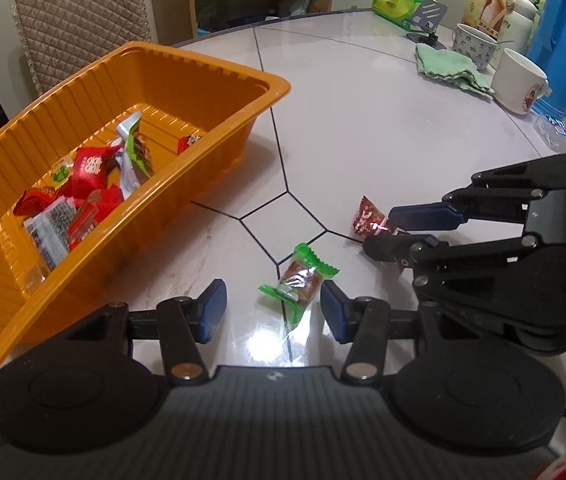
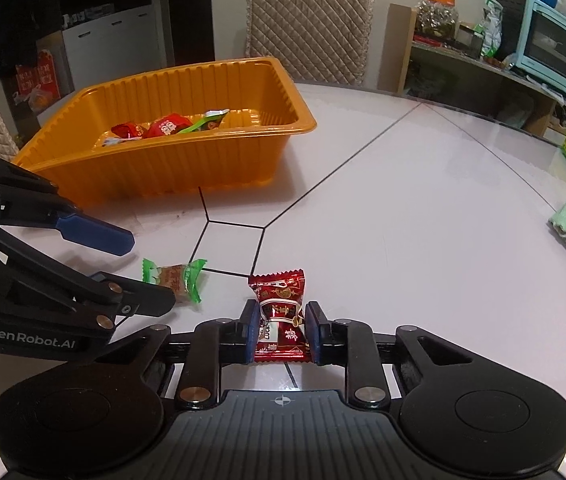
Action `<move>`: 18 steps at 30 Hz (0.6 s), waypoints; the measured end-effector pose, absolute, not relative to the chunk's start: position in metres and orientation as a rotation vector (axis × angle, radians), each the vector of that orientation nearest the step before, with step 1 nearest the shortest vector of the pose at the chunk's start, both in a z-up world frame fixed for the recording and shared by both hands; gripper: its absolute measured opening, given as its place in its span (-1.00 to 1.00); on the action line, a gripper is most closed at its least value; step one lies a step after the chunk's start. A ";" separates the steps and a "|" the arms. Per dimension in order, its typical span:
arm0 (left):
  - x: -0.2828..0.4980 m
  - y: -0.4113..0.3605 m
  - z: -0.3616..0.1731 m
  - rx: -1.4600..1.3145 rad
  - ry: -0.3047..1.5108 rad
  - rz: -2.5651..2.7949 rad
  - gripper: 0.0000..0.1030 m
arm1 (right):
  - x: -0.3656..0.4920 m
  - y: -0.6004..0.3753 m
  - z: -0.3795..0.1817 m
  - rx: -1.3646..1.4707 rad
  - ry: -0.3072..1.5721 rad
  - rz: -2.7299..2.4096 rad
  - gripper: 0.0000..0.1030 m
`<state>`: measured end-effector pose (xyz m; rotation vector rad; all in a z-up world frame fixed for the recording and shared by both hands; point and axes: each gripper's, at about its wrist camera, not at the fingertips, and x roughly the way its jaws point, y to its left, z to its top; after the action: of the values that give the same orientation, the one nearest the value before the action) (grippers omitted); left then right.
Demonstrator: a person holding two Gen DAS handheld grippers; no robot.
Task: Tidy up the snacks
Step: 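Grasp the red-and-white wrapped candy with the right tool while the left tool grasps the green-wrapped candy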
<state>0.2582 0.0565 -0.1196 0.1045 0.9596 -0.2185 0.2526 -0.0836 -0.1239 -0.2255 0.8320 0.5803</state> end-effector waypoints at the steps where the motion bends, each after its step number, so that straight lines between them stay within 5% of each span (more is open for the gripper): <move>1: 0.258 0.055 -0.119 0.114 0.954 -0.223 -0.07 | 0.253 -0.084 -0.124 -0.219 0.838 0.573 -0.51; 6: 0.261 0.047 -0.122 0.156 0.946 -0.255 -0.10 | 0.255 -0.090 -0.122 -0.187 0.856 0.543 -0.52; 12: 0.262 0.041 -0.126 0.175 0.949 -0.274 -0.45 | 0.252 -0.097 -0.120 -0.160 0.864 0.527 -0.52; 18: 0.262 0.038 -0.124 0.175 0.944 -0.275 -0.56 | 0.248 -0.099 -0.121 -0.154 0.863 0.520 -0.52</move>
<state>0.2620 0.0383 -0.1242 0.1753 0.9444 -0.2747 0.2483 -0.0990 -0.1208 -0.1539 0.8632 0.5200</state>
